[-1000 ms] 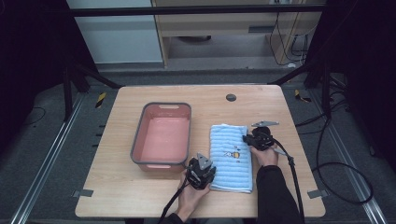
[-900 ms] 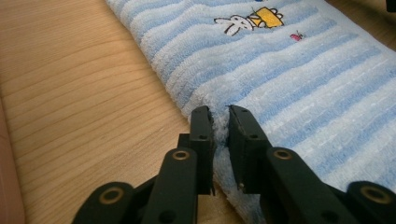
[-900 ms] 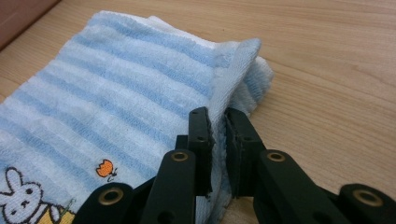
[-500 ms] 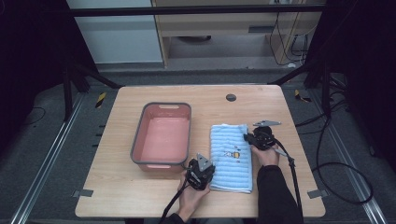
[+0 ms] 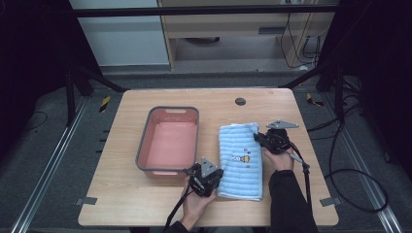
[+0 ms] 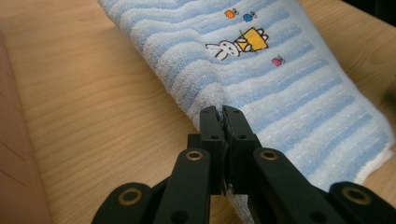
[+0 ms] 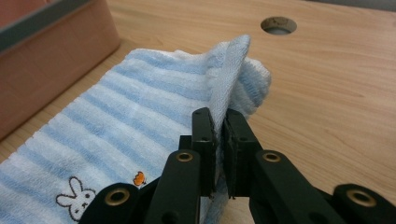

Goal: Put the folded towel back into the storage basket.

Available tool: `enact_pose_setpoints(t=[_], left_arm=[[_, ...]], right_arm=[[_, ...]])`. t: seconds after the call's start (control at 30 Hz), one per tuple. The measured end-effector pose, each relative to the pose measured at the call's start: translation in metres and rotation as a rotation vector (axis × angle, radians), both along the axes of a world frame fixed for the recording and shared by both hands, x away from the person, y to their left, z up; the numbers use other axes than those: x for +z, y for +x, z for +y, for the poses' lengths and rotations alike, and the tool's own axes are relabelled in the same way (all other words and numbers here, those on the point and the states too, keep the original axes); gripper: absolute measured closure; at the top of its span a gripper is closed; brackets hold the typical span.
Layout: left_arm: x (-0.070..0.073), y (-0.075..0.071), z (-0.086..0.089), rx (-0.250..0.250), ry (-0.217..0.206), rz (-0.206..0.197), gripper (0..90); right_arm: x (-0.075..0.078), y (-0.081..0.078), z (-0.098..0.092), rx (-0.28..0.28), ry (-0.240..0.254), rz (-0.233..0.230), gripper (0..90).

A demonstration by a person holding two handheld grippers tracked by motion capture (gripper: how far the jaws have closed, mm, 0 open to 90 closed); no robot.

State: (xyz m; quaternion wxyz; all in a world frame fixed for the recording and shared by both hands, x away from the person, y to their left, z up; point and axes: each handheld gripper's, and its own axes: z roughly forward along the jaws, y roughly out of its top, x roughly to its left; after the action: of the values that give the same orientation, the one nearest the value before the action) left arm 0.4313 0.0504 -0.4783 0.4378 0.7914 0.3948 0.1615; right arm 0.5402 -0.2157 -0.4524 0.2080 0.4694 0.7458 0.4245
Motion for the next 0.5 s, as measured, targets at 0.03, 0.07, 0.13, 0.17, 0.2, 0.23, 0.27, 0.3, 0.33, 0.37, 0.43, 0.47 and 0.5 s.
enact_pose_setpoints(t=[0.03, 0.07, 0.13, 0.17, 0.2, 0.23, 0.27, 0.3, 0.33, 0.37, 0.43, 0.47, 0.5], left_arm=[[0.003, -0.001, 0.001, -0.002, -0.005, -0.007, 87.6], [0.006, -0.001, 0.002, -0.007, -0.008, -0.012, 87.6], [0.012, -0.002, 0.004, -0.011, -0.018, -0.023, 87.7], [0.016, -0.002, 0.004, -0.014, -0.02, -0.029, 87.7], [0.019, -0.002, 0.005, -0.017, -0.02, -0.035, 87.7], [0.024, -0.003, 0.006, -0.02, -0.021, -0.044, 87.7], [0.027, -0.003, 0.007, -0.02, -0.027, -0.046, 87.6], [0.029, -0.004, 0.007, -0.022, -0.03, -0.052, 87.7], [0.033, -0.004, 0.008, -0.025, -0.031, -0.061, 87.6], [0.037, -0.005, 0.009, -0.026, -0.034, -0.07, 87.7], [0.042, -0.005, 0.01, -0.028, -0.034, -0.076, 87.6], [0.045, -0.005, 0.01, -0.029, -0.036, -0.08, 87.6], [0.048, -0.006, 0.011, -0.029, -0.033, -0.087, 87.7]], right_arm=[[0.002, -0.001, 0.0, 0.003, 0.013, -0.004, 84.4], [0.005, -0.003, 0.0, 0.002, 0.015, -0.009, 84.4], [0.01, -0.005, 0.0, 0.006, 0.016, -0.02, 84.4], [0.012, -0.006, 0.0, 0.005, 0.012, -0.028, 84.4], [0.016, -0.008, 0.0, 0.006, 0.008, -0.038, 84.4], [0.018, -0.009, 0.0, 0.004, 0.008, -0.041, 84.5], [0.023, -0.01, -0.001, 0.005, 0.013, -0.054, 84.5], [0.025, -0.011, 0.0, 0.003, 0.017, -0.059, 84.5], [0.028, -0.012, 0.0, 0.003, 0.016, -0.065, 84.5], [0.032, -0.013, 0.0, 0.001, 0.011, -0.075, 84.5], [0.04, -0.015, 0.001, 0.004, 0.025, -0.092, 84.5], [0.043, -0.016, 0.001, 0.004, 0.028, -0.098, 84.5], [0.046, -0.016, 0.002, 0.004, 0.029, -0.106, 84.5]])
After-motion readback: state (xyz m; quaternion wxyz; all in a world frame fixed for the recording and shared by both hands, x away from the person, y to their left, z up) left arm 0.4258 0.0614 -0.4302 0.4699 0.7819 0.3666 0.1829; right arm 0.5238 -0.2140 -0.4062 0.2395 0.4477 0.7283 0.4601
